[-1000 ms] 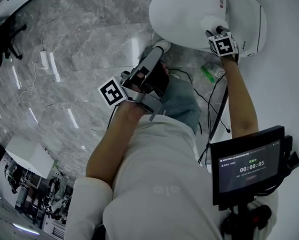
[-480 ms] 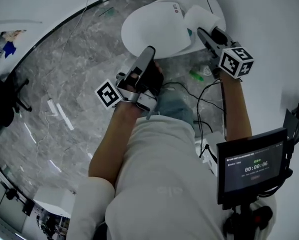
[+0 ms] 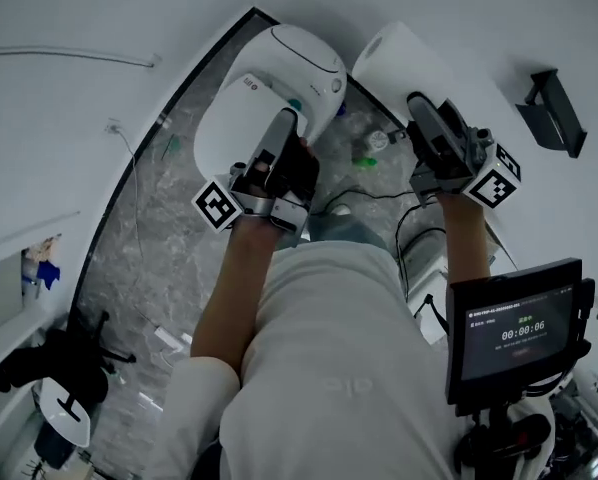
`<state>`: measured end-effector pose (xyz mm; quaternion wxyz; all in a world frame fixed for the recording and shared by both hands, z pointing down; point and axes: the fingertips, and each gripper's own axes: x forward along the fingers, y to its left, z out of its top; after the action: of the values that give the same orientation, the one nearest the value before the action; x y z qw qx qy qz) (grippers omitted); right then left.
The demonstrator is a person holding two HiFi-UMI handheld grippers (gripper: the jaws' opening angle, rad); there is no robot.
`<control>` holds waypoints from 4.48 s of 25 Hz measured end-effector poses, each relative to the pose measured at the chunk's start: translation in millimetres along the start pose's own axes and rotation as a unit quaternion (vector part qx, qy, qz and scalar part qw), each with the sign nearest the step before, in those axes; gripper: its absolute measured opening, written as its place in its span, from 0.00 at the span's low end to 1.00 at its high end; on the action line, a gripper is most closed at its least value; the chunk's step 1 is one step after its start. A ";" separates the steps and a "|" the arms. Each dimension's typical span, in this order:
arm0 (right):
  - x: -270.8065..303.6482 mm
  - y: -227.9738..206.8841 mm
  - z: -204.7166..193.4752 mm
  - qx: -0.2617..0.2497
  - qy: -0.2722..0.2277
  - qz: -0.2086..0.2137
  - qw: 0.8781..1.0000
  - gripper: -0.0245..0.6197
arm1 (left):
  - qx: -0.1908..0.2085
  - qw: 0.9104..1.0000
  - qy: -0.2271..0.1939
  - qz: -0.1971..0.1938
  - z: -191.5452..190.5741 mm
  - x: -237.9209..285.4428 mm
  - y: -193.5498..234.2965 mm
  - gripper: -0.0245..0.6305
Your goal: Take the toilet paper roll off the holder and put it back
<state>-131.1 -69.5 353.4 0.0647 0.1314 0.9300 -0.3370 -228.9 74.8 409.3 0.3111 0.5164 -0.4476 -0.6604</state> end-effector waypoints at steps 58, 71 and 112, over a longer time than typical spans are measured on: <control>-253.4 -75.6 201.7 -0.321 0.201 -0.400 0.835 0.30 | -0.217 0.947 0.234 -0.041 -204.4 122.4 26.5 0.05; -280.2 -143.5 200.0 -0.292 0.560 -0.400 0.664 0.30 | -0.206 0.951 0.229 -0.030 -190.7 108.5 27.0 0.05; -177.3 -23.9 248.7 -0.266 0.109 -0.237 0.928 0.37 | -0.165 0.960 0.224 -0.026 -181.0 103.4 29.1 0.05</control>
<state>39.5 -282.9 214.8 -0.0865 -0.0792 0.9909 -0.0667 -84.7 -76.2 382.2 0.4671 0.6038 -0.2375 -0.6007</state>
